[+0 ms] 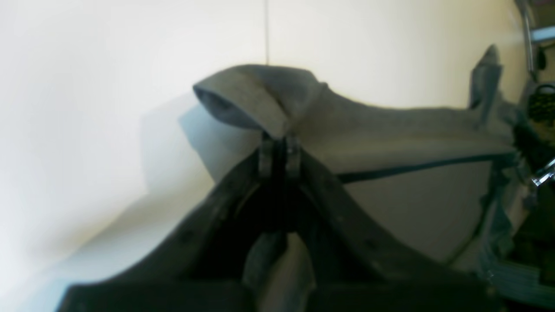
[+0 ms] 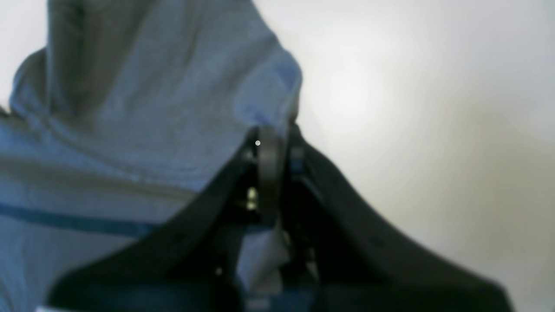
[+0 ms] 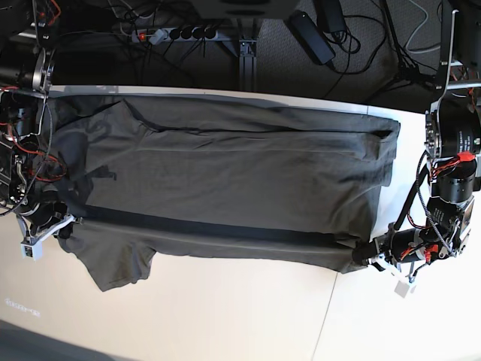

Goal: Fold the T-shirt properly
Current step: 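Grasp the hem corners with both grippers and fold them toward the collar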

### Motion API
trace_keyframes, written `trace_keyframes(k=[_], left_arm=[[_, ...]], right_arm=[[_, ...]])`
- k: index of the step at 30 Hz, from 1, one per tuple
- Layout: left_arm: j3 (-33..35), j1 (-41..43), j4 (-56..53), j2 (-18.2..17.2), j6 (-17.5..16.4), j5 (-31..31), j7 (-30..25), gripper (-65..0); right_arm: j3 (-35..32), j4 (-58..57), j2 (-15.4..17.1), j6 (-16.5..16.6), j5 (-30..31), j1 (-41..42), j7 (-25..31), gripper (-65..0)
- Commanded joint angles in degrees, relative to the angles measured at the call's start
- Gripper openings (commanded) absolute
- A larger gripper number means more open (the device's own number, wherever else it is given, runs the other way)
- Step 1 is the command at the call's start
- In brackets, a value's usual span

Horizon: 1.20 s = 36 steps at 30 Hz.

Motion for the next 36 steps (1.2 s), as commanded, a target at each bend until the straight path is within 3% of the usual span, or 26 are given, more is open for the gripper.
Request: trace_keyframes(k=[1,7,16,27,31,32,34,35,36], left_arm=[[-0.1,-1.4,1.8,-1.4,-1.8,-2.1,0.6,-65.0],[-0.1,5.3,15.0,-3.6,-1.8,-9.8,10.7,-65.0],[-0.1,18.6,35.8,-5.9,-1.8,-10.3,12.7,-65.0],[-0.1,22.6,39.1,-6.4,-1.8,-10.1,15.1,-65.0],[-0.1,22.7,39.1,-6.4,-1.8,-10.4,15.9,-65.0],[-0.1,22.7,39.1,-6.4,-1.8,-10.5,15.9,-65.0],[-0.1,22.7,39.1,-6.4,-1.8,-10.5,15.9,-65.0],[-0.1,22.7,39.1,-6.4,-1.8,-10.5,15.9,-65.0],[-0.1,22.7,39.1,-6.4,-1.8,-10.5,16.1,-60.9]], right_arm=[[0.6,3.0,2.0,4.1,1.4,0.0,1.1,-65.0],[2.5,11.1,4.7,4.1,4.5,-6.8,-1.9,-65.0],[7.3,14.8,6.3,4.2,7.9,-12.8,-3.5,-65.0],[8.5,14.9,6.2,4.2,8.4,-17.8,-3.8,-65.0],[8.5,14.8,5.8,4.1,5.9,-18.8,-3.4,-65.0],[8.5,14.8,5.8,4.1,5.1,-18.8,-3.4,-61.3],[8.5,14.8,5.9,4.0,4.7,-18.8,-3.4,-41.1],[8.6,14.8,5.9,4.0,4.7,-18.8,-3.4,-33.6],[8.7,14.8,6.0,4.0,4.7,-18.8,-3.4,-29.3]])
